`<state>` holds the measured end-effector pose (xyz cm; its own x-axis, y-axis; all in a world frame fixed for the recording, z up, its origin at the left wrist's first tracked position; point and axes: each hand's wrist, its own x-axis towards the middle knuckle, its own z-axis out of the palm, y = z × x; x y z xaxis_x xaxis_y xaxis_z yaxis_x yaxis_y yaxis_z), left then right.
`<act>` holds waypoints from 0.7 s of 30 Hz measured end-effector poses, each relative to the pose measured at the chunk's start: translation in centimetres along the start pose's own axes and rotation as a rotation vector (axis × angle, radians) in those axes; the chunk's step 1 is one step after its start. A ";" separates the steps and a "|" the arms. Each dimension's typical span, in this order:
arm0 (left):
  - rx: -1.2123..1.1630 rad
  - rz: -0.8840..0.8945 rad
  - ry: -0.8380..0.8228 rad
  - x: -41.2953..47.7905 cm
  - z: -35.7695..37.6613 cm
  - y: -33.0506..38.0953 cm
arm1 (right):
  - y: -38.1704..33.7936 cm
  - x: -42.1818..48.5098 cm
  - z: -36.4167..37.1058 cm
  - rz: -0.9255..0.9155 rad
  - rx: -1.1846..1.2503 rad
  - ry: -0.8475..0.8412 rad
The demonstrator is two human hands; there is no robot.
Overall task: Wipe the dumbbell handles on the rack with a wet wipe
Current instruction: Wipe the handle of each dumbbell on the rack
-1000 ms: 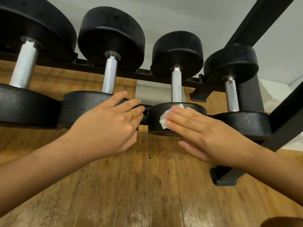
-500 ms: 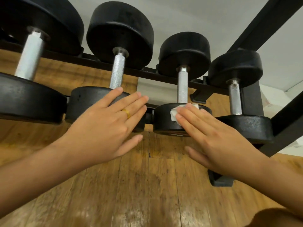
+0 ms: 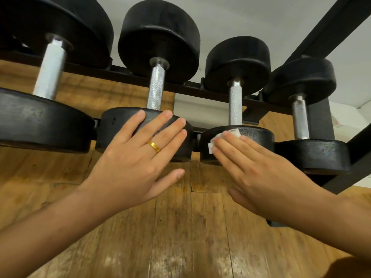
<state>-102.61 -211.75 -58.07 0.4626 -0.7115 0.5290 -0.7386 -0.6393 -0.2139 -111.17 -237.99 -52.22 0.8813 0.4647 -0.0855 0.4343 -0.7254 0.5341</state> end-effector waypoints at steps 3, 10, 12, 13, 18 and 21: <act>-0.005 0.008 0.020 0.0 -0.1 0.0 | -1.4 2.7 0.3 -0.003 -0.038 -0.038; -0.073 0.067 -0.095 -0.2 -1.4 -1.7 | -1.1 3.8 1.1 -0.044 0.010 -0.036; -0.072 -0.012 -0.122 -1.0 -2.6 -4.2 | -1.0 3.1 1.0 -0.028 0.051 0.004; -0.049 -0.073 -0.138 -1.6 -3.2 -5.7 | -0.9 2.9 0.9 -0.011 0.075 0.029; 0.230 -0.167 -0.319 -4.6 -3.4 -10.8 | 0.1 3.1 0.2 0.068 0.108 0.043; 0.296 -0.171 -0.334 -4.6 -2.3 -10.3 | -0.8 4.1 1.1 0.004 0.055 0.015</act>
<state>-98.26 -201.23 -56.40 0.7336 -0.6123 0.2947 -0.4887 -0.7768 -0.3973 -107.69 -236.05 -53.91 0.8802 0.4694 -0.0704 0.4410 -0.7539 0.4869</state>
